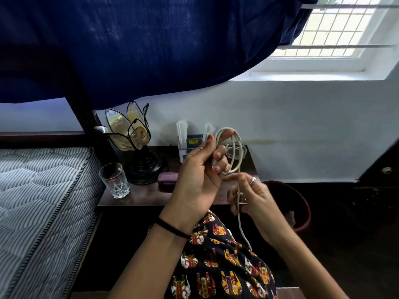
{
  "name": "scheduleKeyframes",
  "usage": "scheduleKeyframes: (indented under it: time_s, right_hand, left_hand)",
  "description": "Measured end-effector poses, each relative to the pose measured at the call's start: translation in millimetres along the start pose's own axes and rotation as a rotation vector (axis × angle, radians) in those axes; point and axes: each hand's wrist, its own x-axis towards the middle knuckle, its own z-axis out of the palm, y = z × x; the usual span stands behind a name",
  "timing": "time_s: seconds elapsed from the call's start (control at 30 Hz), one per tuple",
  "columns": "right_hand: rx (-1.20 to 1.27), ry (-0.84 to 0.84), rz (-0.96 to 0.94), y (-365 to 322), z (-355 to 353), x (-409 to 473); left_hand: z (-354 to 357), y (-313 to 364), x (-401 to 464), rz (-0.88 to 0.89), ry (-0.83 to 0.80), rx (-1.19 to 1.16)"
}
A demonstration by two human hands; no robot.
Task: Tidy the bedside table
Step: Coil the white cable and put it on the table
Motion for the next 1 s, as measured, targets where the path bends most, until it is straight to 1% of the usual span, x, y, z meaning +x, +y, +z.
scheduleKeyframes:
  time_s: [0.1,0.2,0.27,0.33,0.43,0.53,0.6,0.67,0.73,0.87,0.93,1.0]
  right_hand:
    - [-0.206,-0.061,0.083,7.8,7.5,-14.4]
    - [-0.521,-0.090,0.042,8.7,11.5,-26.1]
    - [-0.761,-0.116,-0.023,5.5,8.6,-30.7]
    - [-1.000,-0.174,-0.044,-0.5,7.2,-33.2]
    - [-1.187,-0.211,-0.103,-19.6,10.3,-38.4]
    - [-1.231,-0.102,-0.254,-47.7,8.9,-40.5]
    - [-1.238,-0.036,-0.360,-62.3,7.3,-39.4]
    - [-1.256,0.011,-0.408,-74.9,6.0,-36.4]
    - [-1.232,0.086,-0.446,-84.4,1.7,-30.8]
    - [-1.068,0.237,-0.476,-99.3,-5.9,-13.4]
    - [-1.005,0.245,-0.486,-103.5,-8.6,-4.5]
    - [-0.968,0.207,-0.518,-106.6,-9.8,3.2]
  left_hand:
    - [0.7,4.3,4.0,0.040,-0.028,0.002]
    - [-2.7,3.3,7.3,0.084,0.003,0.072]
    - [-5.5,1.1,8.2,0.112,0.038,0.181]
    - [-7.7,-1.8,9.2,0.140,0.067,0.285]
    - [-10.0,-6.9,10.5,0.185,0.118,0.500]
    - [-11.8,-10.4,8.9,0.237,0.110,0.757]
    - [-12.0,-10.1,6.9,0.244,0.071,0.881]
    - [-11.4,-10.0,4.8,0.222,0.028,0.959]
    - [-9.0,-10.0,1.6,0.185,-0.001,0.958]
    - [-4.1,-8.9,-4.6,0.164,-0.066,0.865]
    - [-2.3,-9.0,-6.4,0.150,-0.067,0.780]
    - [-0.7,-9.3,-8.3,0.127,-0.046,0.709]
